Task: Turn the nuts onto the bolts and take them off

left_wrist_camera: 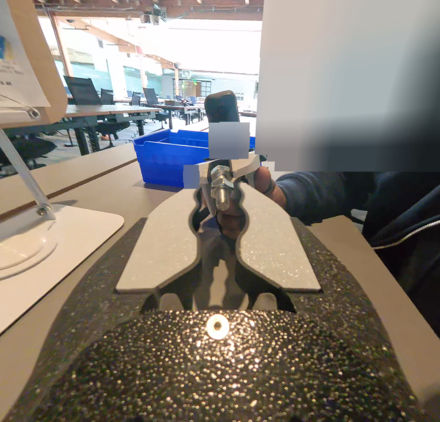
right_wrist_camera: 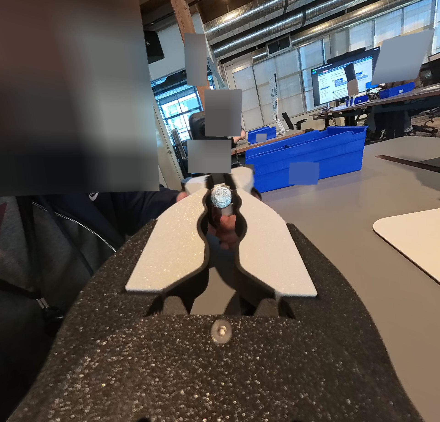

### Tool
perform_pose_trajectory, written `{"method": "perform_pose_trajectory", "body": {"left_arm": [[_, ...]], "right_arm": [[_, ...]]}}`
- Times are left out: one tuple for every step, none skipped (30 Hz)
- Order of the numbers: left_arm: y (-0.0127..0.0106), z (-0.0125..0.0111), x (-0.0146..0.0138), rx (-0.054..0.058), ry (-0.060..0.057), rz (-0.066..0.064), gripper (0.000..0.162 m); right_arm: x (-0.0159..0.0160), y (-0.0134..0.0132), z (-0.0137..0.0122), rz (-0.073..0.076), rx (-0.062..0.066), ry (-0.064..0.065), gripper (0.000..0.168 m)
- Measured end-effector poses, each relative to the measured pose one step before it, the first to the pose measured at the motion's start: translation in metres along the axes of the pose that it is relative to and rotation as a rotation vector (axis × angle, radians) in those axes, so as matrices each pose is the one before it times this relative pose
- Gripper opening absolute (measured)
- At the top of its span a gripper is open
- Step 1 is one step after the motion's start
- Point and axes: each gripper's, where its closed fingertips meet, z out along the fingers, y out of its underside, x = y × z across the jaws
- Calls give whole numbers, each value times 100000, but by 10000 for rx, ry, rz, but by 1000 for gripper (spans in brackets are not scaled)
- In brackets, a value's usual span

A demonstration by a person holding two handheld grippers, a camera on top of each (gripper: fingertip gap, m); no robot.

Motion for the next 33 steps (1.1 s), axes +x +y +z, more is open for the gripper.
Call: {"method": "perform_pose_trajectory", "body": {"left_arm": [[9, -24, 102, -21, -55, 330, 18], [27, 1, 77, -86, -108, 392, 17], [24, -10, -10, -105, -194, 517, 17], [68, -20, -55, -166, -239, 654, 16], [85, -27, -51, -204, -292, 814, 16], [65, -20, -34, -222, -353, 1005, 17], [98, -13, -43, -281, -399, 1159, 17], [130, -4, -61, -354, -429, 1240, 17], [104, -8, -56, -347, -402, 1219, 17], [89, 0, -54, -305, -339, 1062, 17], [74, 15, -25, -238, -211, 669, 17], [43, 13, -9, -94, -59, 173, 17], [-21, -5, 46, 49, 82, -254, 17], [-55, 2, 56, 137, 187, -496, 21], [-77, 53, 10, 153, 212, -626, 36], [35, 42, -220, 44, 96, -674, 46], [32, 40, -283, 35, 67, -673, 55], [50, 8, -196, 13, 110, -615, 57], [146, 0, -209, -52, 73, -549, 53], [188, -7, -58, -83, 153, -483, 47], [210, 25, -70, -104, 126, -465, 43], [358, 102, -99, -252, 74, -427, 42], [461, 159, -54, -377, 71, -341, 42], [499, 172, -81, -452, 10, -224, 44], [377, 145, 34, -398, 22, -115, 48], [470, 133, -118, -488, -129, -60, 49], [461, 130, -70, -514, -140, 26, 54], [343, 84, 10, -415, -118, 84, 60], [267, 53, -16, -334, -148, 52, 64], [273, 45, 67, -314, -68, 25, 69], [311, 64, 72, -278, -30, -10, 72], [295, 50, -3, -237, -40, -29, 74], [235, 29, -89, -165, -68, -12, 75]], "right_arm": [[22, 36, 18, 1, -14, 19, 17], [-18, 10, -5, 16, 2, -24, 17], [6, 11, -3, 26, -4, -23, 17], [35, 42, 12, -3, -21, 20, 17], [32, 41, 2, -5, -21, 18, 17], [11, 31, 16, 6, -14, -1, 17], [38, 46, -1, -2, -20, 14, 17], [49, 54, -3, -13, -30, 33, 17], [49, 43, -13, -7, -27, 23, 17], [46, 41, -8, 3, -18, 24, 17], [60, 27, -3, 14, -5, 24, 17], [45, 5, -4, 14, 3, 16, 17], [7, -8, 5, -2, 6, 4, 17], [-9, -13, 6, -23, -4, 9, 17], [-7, -12, 5, -24, -5, 10, 17], [-5, -19, -11, 1, 12, -1, 17], [23, -38, -26, 14, 24, 6, 17], [32, -27, -33, 9, 15, 10, 17], [26, -13, -21, 13, 5, -2, 17], [43, -10, -28, 7, 11, 14, 17], [51, -7, -41, 4, 7, 19, 17], [81, -3, -45, 2, 2, 34, 17], [83, -6, -62, 3, 8, 36, 17], [89, -33, -70, 10, 29, 29, 17], [89, -30, -63, 23, 25, 28, 17], [103, -6, -44, 18, 11, 32, 17], [88, -11, -18, 4, 11, 38, 17], [67, 14, 2, 4, -2, 26, 17], [55, 52, 29, 0, -21, 26, 17], [79, 49, 38, -9, -25, 41, 17], [67, 22, 31, -12, -11, 41, 17], [66, 8, 18, -2, 1, 39, 17], [77, -2, 12, 11, 10, 38, 17]]}}
